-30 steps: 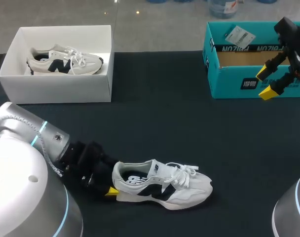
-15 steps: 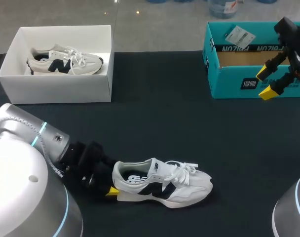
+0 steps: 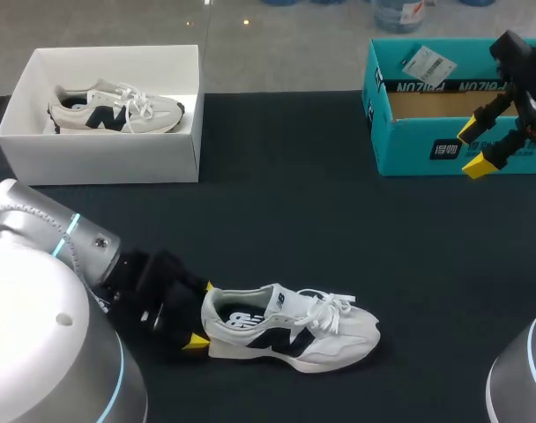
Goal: Take the shoe out of the shoebox, open the shoe tongue, remove and reinsert the insole, then place the shoe into the shoebox
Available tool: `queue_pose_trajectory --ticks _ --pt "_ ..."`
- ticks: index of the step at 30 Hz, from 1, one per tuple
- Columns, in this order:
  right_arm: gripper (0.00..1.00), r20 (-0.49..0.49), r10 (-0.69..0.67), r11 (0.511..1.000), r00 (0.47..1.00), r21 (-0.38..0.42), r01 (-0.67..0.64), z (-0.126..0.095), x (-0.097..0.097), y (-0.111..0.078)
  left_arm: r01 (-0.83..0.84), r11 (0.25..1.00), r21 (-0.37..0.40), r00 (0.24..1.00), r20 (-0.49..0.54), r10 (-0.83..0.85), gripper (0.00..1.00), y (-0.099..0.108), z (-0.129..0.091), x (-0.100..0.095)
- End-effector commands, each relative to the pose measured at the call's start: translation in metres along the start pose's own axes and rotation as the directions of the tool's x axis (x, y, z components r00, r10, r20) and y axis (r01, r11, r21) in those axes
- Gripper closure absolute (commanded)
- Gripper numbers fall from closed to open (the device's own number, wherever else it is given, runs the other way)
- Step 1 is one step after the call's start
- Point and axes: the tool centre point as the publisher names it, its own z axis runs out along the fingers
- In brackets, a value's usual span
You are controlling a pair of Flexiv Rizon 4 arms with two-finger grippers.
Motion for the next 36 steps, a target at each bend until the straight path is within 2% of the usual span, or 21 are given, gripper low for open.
queue_pose_trajectory --ticks 1,9,26,36 --pt "0.00 -0.001 0.000 1.000 1.000 0.003 0.000 0.001 -0.001 0.001 0.002 1.000 0.000 1.000 0.005 -0.002 0.00 0.000 -0.003 0.003" --pt "0.00 -0.001 0.000 1.000 1.000 0.003 0.000 0.001 -0.001 0.001 0.003 1.000 0.006 1.000 -0.003 -0.003 0.00 0.006 0.011 0.006" --pt "0.00 -0.001 0.000 1.000 1.000 0.003 0.000 0.001 -0.001 0.001 -0.015 0.997 0.071 1.000 0.008 0.015 0.00 0.006 0.009 0.011" --pt "0.00 -0.001 0.000 1.000 1.000 0.003 0.000 0.001 -0.001 0.001 -0.018 0.998 0.061 0.999 0.030 0.016 0.00 0.004 0.013 0.013"
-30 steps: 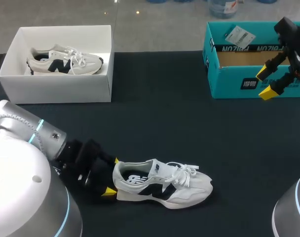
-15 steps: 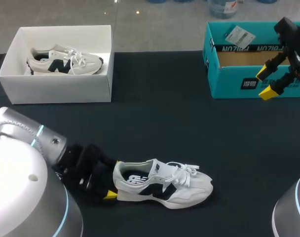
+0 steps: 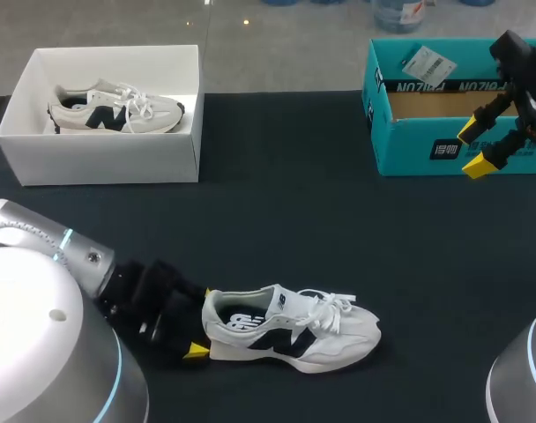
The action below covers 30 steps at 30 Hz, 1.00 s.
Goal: Take the shoe out of the shoebox, open the shoe tongue, remove and reinsert the insole, then place the shoe into the shoebox
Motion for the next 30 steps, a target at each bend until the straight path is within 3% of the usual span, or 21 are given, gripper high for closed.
queue_pose_trajectory --ticks 1,30 --pt "0.00 -0.001 0.000 1.000 1.000 0.003 0.000 0.0007 -0.0015 0.0005 -0.001 1.000 -0.004 1.000 0.010 0.001 0.00 -0.0025 0.0054 0.0039" --pt "0.00 -0.001 0.000 1.000 1.000 0.003 0.000 0.0007 -0.0015 0.0005 0.014 1.000 -0.009 0.999 0.031 -0.013 0.00 -0.0051 0.0116 0.0013"
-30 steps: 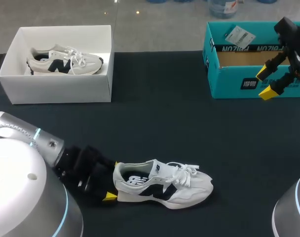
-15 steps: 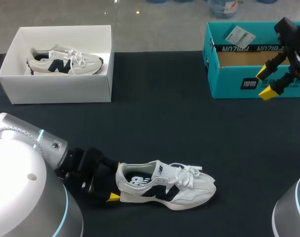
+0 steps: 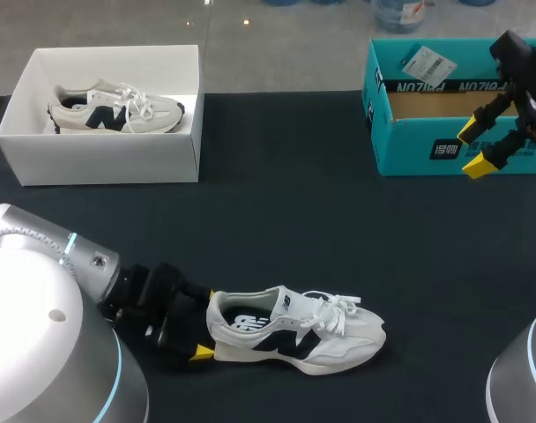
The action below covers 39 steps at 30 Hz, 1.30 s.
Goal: Take the shoe out of the shoebox, open the shoe tongue, remove and reinsert the insole, then place the shoe into the shoebox
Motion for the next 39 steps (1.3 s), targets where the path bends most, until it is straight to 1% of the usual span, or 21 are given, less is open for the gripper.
queue_pose_trajectory --ticks 1,7,12,13,14,15,24,28,39 --pt "0.00 -0.001 0.000 1.000 1.000 0.003 0.000 0.001 -0.001 0.001 0.002 1.000 0.000 1.000 0.007 -0.002 0.00 -0.001 0.004 0.000" --pt "0.00 -0.001 0.000 1.000 1.000 0.003 0.000 0.001 -0.001 0.001 -0.001 1.000 0.001 1.000 0.012 0.001 0.00 -0.004 0.007 -0.001" --pt "0.00 -0.001 0.000 1.000 1.000 0.003 0.000 0.001 -0.001 0.001 -0.002 1.000 0.003 1.000 0.008 0.002 0.00 -0.002 0.011 -0.001" --pt "0.00 -0.001 0.000 1.000 1.000 0.003 0.000 0.001 -0.001 0.001 0.000 1.000 0.005 1.000 0.009 0.000 0.21 -0.002 0.012 -0.001" --pt "0.00 -0.001 0.000 1.000 1.000 0.003 0.000 0.001 -0.001 0.001 0.000 1.000 0.007 1.000 0.008 -0.001 0.65 -0.001 0.012 -0.001" --pt "0.00 -0.001 0.000 1.000 1.000 0.003 0.000 0.001 -0.001 0.001 0.000 1.000 0.007 1.000 0.009 0.000 1.00 -0.001 0.013 -0.001" --pt "0.00 -0.001 0.000 1.000 1.000 0.003 0.000 0.001 -0.001 0.001 -0.005 1.000 0.000 1.000 0.030 0.005 1.00 0.001 0.013 0.000" --pt "0.00 -0.001 0.000 1.000 1.000 0.003 0.000 0.001 -0.001 0.001 -0.018 0.999 -0.027 1.000 0.010 0.019 1.00 -0.001 0.012 0.001" --pt "0.00 -0.001 0.000 1.000 1.000 0.003 0.000 0.001 -0.001 0.001 -0.016 0.999 -0.028 1.000 0.005 0.016 1.00 -0.001 0.011 0.000"
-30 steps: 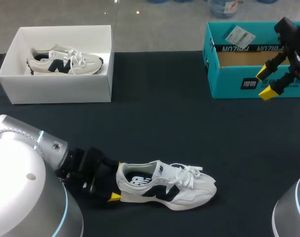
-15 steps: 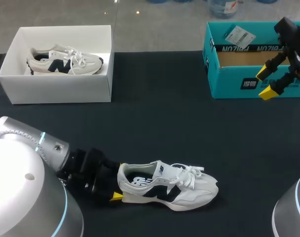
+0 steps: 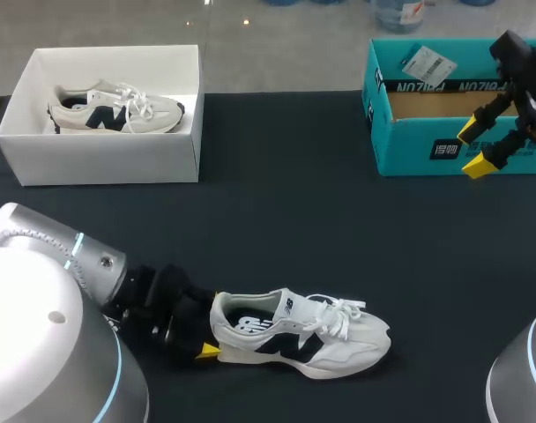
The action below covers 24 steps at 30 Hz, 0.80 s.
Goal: Take the shoe out of the shoebox, open the shoe tongue, remove and reinsert the insole, then place the shoe into the shoebox
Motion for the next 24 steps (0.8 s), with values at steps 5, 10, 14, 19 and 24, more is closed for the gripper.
queue_pose_trajectory --ticks 5,10,14,19,24 --pt "0.00 -0.001 0.000 1.000 1.000 0.003 0.000 0.001 -0.001 0.001 0.000 1.000 -0.003 1.000 0.000 0.000 1.00 0.001 0.004 0.001" --pt "0.00 -0.001 0.000 1.000 1.000 0.003 0.000 0.001 -0.001 0.001 0.000 1.000 -0.003 1.000 0.000 0.000 1.00 0.001 0.004 0.001" --pt "0.00 -0.009 0.001 1.000 1.000 0.015 0.000 -0.001 0.000 0.003 0.000 1.000 -0.003 1.000 0.000 0.000 1.00 0.001 0.004 0.001" --pt "0.00 -0.005 0.090 0.991 0.996 0.101 -0.089 0.009 0.011 0.015 0.000 1.000 -0.003 1.000 0.000 0.000 1.00 0.001 0.004 0.001" --pt "0.00 0.017 0.216 0.972 0.976 0.093 -0.217 0.028 0.035 0.015 0.000 1.000 -0.003 1.000 0.000 0.000 1.00 0.001 0.004 0.001"
